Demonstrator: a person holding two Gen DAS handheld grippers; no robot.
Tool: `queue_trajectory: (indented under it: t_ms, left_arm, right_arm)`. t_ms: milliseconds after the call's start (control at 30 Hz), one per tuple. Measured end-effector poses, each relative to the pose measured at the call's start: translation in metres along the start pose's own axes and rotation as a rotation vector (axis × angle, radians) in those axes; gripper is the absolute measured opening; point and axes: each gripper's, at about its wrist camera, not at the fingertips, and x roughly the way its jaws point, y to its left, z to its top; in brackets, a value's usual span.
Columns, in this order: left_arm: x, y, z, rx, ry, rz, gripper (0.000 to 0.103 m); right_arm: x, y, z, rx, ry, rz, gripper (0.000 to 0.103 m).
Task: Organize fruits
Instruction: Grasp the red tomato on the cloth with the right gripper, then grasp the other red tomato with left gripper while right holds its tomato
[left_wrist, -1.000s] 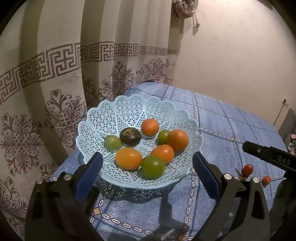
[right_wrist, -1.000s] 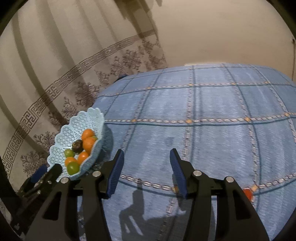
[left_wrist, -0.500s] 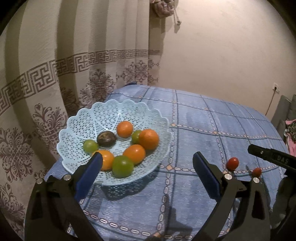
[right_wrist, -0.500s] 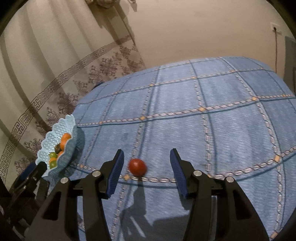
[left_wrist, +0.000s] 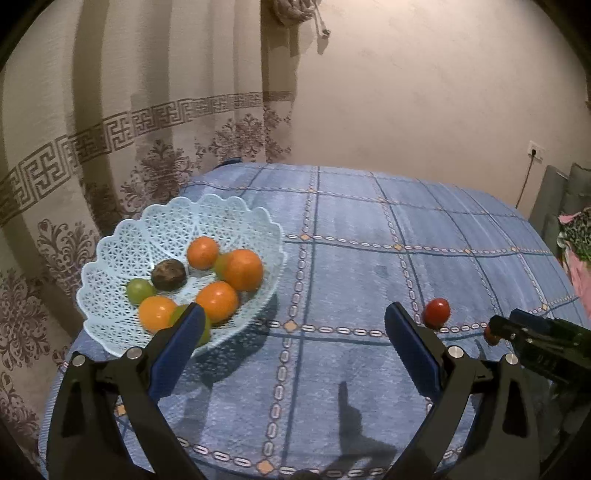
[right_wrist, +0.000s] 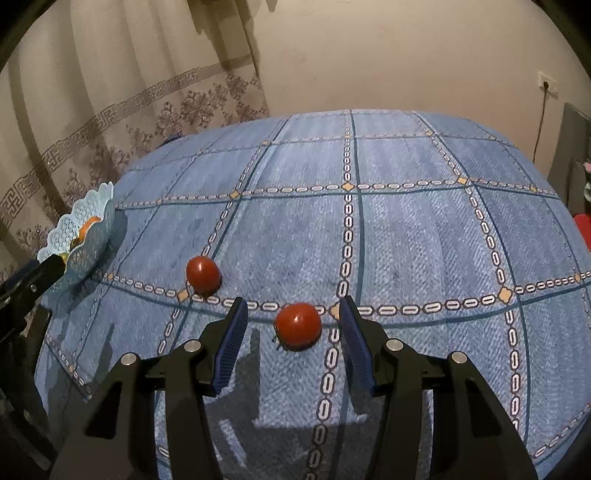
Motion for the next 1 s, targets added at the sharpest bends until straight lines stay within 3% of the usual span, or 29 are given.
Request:
queue_trajectory:
  t_ms: [533, 1000]
  left_arm:
    - [0.012, -0.027, -0.003, 0.037, 0.045, -0.052, 0.099]
    - [0.026, -0.055, -0.002, 0.091, 0.089, -0.134, 0.099]
  right_arm:
    - [0.012, -0.004, -0.004, 0.002, 0.026, 0.016, 0.030]
    - [0.000, -0.014, -0.002, 0.043, 0.001, 0.056, 0.029]
